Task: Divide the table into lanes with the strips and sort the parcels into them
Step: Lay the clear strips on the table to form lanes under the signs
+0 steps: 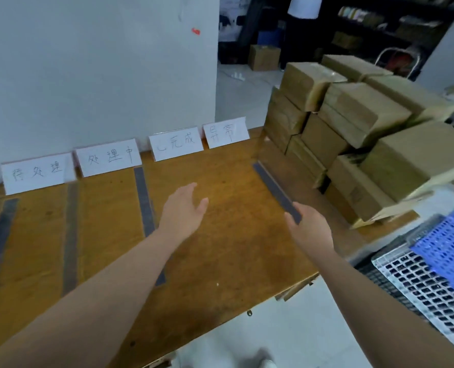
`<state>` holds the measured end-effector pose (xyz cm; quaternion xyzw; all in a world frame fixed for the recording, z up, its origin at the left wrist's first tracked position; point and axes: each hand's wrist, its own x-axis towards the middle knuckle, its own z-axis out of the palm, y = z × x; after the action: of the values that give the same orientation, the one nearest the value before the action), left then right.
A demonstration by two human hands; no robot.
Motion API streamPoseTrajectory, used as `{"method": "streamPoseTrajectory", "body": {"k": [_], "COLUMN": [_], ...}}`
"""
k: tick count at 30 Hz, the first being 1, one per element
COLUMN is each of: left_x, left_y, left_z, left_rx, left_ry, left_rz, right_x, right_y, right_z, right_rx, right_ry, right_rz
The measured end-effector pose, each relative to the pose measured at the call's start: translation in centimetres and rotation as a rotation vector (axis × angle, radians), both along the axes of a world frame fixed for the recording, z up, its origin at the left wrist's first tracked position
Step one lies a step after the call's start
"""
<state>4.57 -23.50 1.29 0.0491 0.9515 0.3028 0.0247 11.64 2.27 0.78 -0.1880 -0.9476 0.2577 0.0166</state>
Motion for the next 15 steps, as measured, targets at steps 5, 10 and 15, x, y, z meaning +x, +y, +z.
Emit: {"method": "streamPoseTrajectory", "body": {"k": [5,10,15], "left_x": [-1.0,-1.4,-2.3], "left_y": [9.8,18.7,25.6], "left_z": [-0.4,-1.6,-3.1], "left_rx": [0.036,0.079,0.059], "left_ry": [-0.079,-0.161,-0.244], "left_rz": [-0.104,-0.181,-0.214], "right_x": [1.8,2.8,3.0], "right_y": [8.0,14.0,17.5], "right_z": [-0.4,-1.4,-1.9], "right_rx": [0.032,0.017,0.011], "right_ry": [-0.048,-0.143,-0.188], "right_rz": [-0.071,-0.035,0.086]}}
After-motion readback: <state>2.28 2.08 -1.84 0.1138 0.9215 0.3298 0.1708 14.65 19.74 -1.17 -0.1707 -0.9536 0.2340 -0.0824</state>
